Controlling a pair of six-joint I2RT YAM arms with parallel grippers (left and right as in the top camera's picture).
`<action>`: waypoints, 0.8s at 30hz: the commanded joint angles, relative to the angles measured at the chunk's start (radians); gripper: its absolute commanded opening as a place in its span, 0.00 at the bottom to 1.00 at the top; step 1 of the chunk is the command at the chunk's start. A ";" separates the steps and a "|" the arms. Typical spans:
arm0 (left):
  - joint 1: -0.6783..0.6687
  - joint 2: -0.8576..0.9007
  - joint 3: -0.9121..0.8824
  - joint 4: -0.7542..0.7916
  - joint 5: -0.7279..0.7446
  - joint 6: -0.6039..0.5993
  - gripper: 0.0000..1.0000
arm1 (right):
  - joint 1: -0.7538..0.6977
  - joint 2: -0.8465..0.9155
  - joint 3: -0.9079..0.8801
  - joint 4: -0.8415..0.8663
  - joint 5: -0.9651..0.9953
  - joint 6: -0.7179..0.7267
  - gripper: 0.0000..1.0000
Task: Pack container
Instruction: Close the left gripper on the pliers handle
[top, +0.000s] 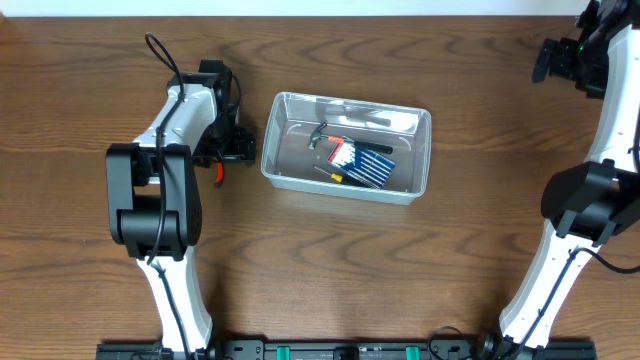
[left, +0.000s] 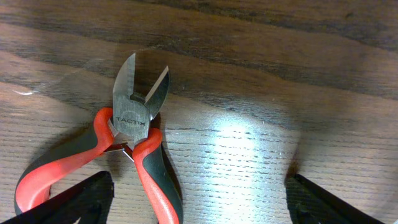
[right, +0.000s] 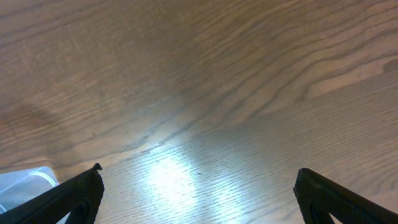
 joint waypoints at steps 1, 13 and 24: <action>0.003 0.021 -0.012 -0.002 -0.012 -0.011 0.84 | -0.003 -0.016 -0.002 0.001 0.010 0.015 0.99; 0.003 0.021 -0.012 -0.002 -0.012 -0.011 0.62 | -0.003 -0.016 -0.002 0.001 0.010 0.015 0.99; 0.003 0.022 -0.012 0.002 -0.013 -0.011 0.38 | -0.003 -0.016 -0.002 0.001 0.010 0.016 0.99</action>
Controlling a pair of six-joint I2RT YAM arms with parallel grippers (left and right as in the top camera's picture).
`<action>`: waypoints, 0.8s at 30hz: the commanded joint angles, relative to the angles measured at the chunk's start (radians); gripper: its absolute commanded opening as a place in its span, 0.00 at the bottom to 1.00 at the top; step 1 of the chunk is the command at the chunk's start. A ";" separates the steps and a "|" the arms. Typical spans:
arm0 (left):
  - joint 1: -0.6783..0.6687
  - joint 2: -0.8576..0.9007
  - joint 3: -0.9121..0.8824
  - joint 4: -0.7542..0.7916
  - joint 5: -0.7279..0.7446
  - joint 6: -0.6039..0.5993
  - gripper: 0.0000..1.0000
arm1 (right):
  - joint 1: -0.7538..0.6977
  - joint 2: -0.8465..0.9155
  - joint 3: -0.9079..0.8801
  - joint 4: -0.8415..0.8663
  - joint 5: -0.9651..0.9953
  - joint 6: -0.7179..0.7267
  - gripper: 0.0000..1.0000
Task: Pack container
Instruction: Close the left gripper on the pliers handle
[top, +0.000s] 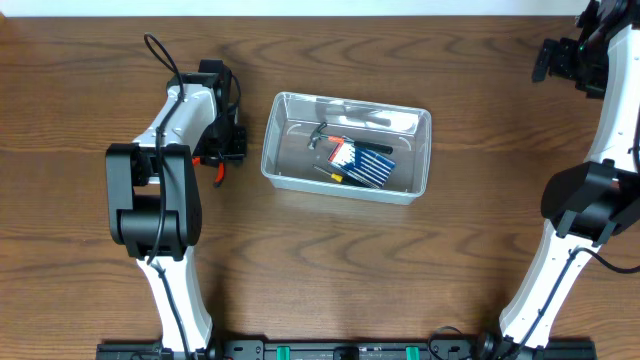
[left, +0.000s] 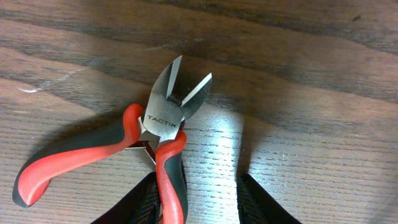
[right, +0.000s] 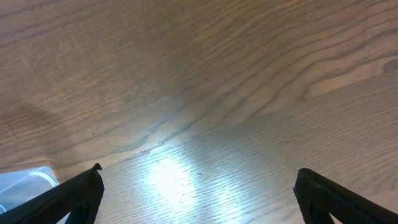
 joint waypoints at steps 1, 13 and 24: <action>0.003 0.022 -0.012 0.002 -0.012 0.005 0.38 | -0.003 -0.016 -0.002 0.001 0.010 0.015 0.99; 0.003 0.022 -0.012 0.002 -0.012 0.006 0.29 | -0.003 -0.016 -0.002 0.001 0.010 0.015 0.99; 0.003 0.022 -0.012 0.002 -0.012 0.006 0.19 | -0.003 -0.016 -0.002 0.001 0.010 0.016 0.99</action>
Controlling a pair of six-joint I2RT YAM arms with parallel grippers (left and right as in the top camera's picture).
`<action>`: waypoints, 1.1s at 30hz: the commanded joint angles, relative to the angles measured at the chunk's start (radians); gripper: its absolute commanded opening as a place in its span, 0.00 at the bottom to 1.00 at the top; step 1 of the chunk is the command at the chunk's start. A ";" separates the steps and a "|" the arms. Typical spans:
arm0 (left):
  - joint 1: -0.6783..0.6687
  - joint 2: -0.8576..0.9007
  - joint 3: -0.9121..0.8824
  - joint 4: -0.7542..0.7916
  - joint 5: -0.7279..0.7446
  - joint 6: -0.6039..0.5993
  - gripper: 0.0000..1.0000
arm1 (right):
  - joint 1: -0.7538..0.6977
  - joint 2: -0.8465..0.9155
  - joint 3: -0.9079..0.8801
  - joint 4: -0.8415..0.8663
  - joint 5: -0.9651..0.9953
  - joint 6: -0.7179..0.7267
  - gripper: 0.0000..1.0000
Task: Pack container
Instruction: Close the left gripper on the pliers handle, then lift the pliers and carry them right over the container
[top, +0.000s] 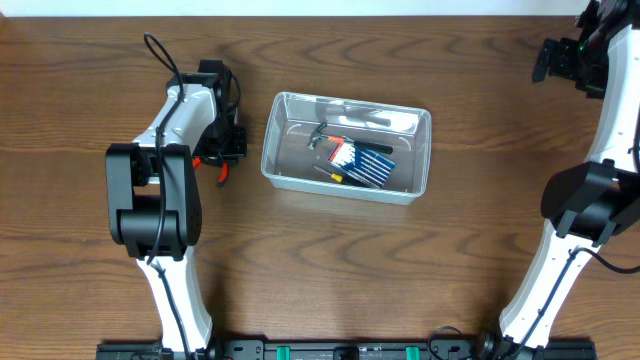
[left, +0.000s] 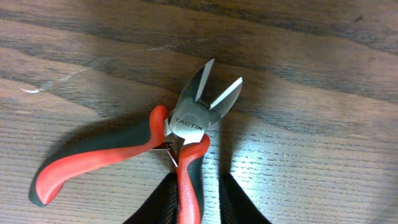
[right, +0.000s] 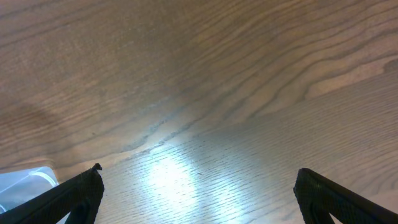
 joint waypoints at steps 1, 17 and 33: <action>0.003 0.021 -0.012 0.002 -0.009 0.005 0.19 | -0.003 -0.016 -0.002 0.001 0.010 0.016 0.99; 0.003 0.021 -0.011 0.008 -0.008 0.003 0.06 | -0.003 -0.016 -0.002 0.001 0.010 0.015 0.99; 0.003 -0.082 0.034 -0.021 -0.007 0.004 0.06 | -0.003 -0.016 -0.002 0.001 0.010 0.016 0.99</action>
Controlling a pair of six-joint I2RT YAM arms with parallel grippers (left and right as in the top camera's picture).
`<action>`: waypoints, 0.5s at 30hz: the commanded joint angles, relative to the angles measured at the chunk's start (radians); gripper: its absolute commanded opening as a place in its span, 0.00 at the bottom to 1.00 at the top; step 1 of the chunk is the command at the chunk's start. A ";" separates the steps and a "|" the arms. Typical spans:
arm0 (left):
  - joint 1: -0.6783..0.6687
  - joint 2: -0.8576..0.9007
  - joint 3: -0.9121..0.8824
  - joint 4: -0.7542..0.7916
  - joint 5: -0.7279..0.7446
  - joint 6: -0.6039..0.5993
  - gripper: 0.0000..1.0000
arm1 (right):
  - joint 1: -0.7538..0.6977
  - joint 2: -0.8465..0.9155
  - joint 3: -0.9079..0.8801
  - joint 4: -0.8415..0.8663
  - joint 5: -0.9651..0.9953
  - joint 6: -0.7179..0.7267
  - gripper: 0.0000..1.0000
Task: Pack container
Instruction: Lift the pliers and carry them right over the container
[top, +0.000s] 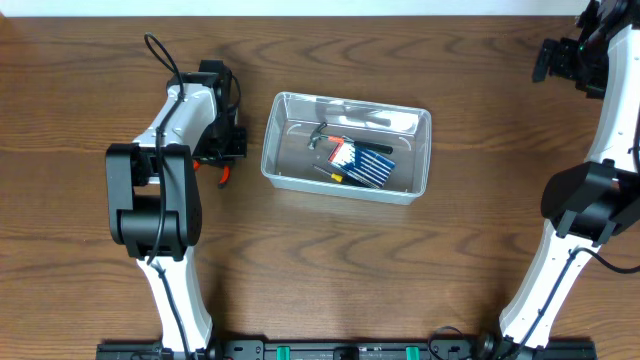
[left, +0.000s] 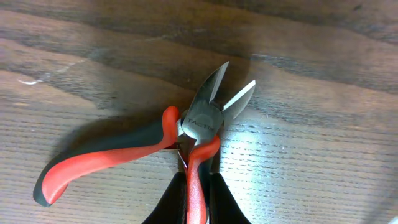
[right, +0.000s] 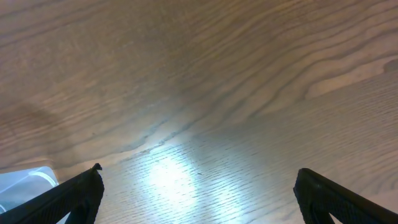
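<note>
Red-and-black cutting pliers (left: 193, 134) lie on the wooden table, left of the metal container (top: 272, 130). Their steel blades point up and right in the left wrist view, handles spread apart. My left gripper (left: 196, 199) is shut on the pliers' right-hand handle, both black fingers (left: 171, 202) pressed against it. In the overhead view only a bit of red handle (top: 223, 172) shows beside that gripper (top: 222, 150). My right gripper (right: 199, 193) stands open high at the far right corner (top: 556, 58), nothing between its fingers.
The container holds a dark blue packet (top: 362, 160) and a small hand tool (top: 320, 138). Its translucent corner (right: 22, 180) shows at the left edge of the right wrist view. The left arm's base link (top: 150, 200) stands close to the pliers.
My left fingers have closed tighter on the pliers' right handle, now touching it on both sides. The pliers have turned slightly, blades further right. The right arm is unchanged.
First my left gripper stood wide open over the pliers, whose handles lay between the fingers. Then the fingers had narrowed around the right handle, and narrower again a moment later as the pliers shifted right. Now they pinch that handle. The right gripper stayed open throughout.
</note>
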 joint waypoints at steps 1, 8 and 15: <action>0.003 -0.092 0.028 -0.002 -0.008 0.005 0.06 | -0.003 -0.016 -0.002 0.000 0.010 0.016 0.99; 0.003 -0.256 0.028 0.013 -0.008 0.005 0.06 | -0.003 -0.016 -0.002 0.000 0.010 0.016 0.99; -0.047 -0.458 0.028 0.029 -0.001 0.027 0.06 | -0.003 -0.016 -0.002 0.000 0.010 0.015 0.99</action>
